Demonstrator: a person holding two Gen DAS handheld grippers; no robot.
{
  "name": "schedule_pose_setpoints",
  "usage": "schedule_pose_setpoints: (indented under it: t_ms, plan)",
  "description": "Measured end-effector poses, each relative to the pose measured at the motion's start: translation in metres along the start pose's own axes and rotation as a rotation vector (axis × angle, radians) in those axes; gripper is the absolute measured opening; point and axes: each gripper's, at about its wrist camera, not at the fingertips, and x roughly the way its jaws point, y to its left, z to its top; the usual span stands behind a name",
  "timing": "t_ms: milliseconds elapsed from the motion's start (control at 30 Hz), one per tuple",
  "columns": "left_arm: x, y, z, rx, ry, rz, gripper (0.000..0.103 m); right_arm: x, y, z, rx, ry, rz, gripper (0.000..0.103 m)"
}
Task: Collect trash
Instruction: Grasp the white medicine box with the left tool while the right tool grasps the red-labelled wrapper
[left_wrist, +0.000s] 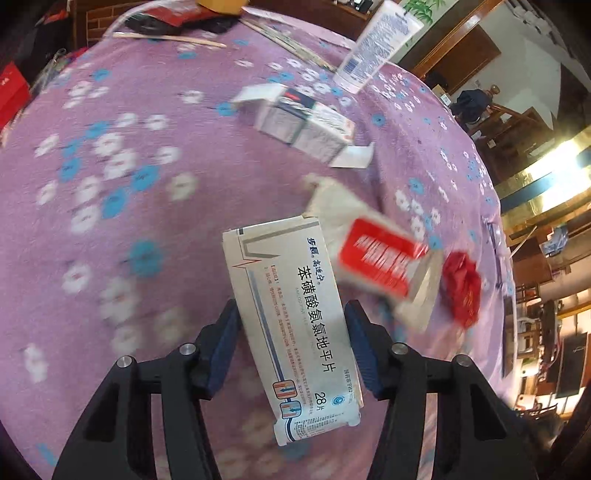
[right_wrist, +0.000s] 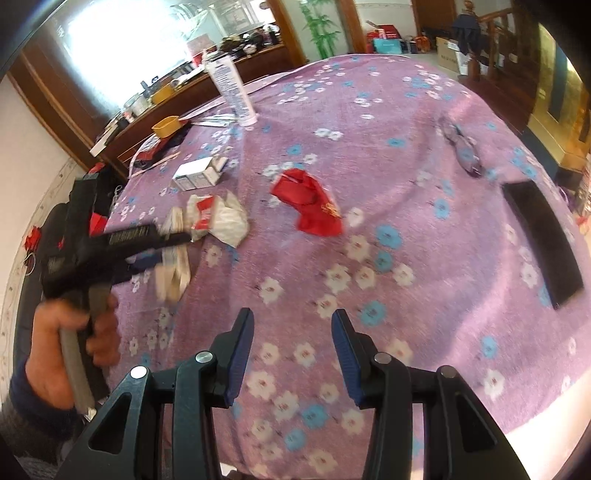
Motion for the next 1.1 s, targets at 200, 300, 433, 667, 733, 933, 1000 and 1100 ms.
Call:
schedule_pose_setpoints:
  t_ms: [200, 300, 433, 667, 733, 933, 1000, 1100]
  plan:
    - [-0.039, 0.035, -0.030, 0.083, -0.064, 0.149, 0.056, 0.022, 0.043, 0.041, -0.181, -0.016, 0.035, 0.047]
    - [-0.050, 0.047, -0.036, 0.092, -0.090, 0.189, 0.056, 0.043, 0.069, 0.074, -0.261, -0.012, 0.082, 0.047]
    - [-0.056, 0.054, -0.042, 0.088, -0.107, 0.211, 0.056, 0.080, 0.085, 0.107, -0.281, 0.012, 0.157, 0.055]
    - [-0.059, 0.056, -0.053, 0.094, -0.119, 0.225, 0.056, 0.134, 0.085, 0.105, -0.271, 0.159, 0.203, 0.056]
    - [-0.059, 0.058, -0.054, 0.089, -0.119, 0.228, 0.056, 0.131, 0.093, 0.093, -0.320, 0.174, 0.213, 0.057]
    - [-0.053, 0.058, -0.051, 0.085, -0.112, 0.227, 0.056, 0.136, 0.129, 0.062, -0.580, 0.168, 0.035, 0.057]
    - [-0.053, 0.056, -0.050, 0.093, -0.119, 0.226, 0.056, 0.138, 0.129, 0.057, -0.606, 0.170, -0.012, 0.055]
    - [-0.051, 0.053, -0.050, 0.099, -0.122, 0.227, 0.056, 0.137, 0.123, 0.050, -0.592, 0.184, -0.035, 0.049]
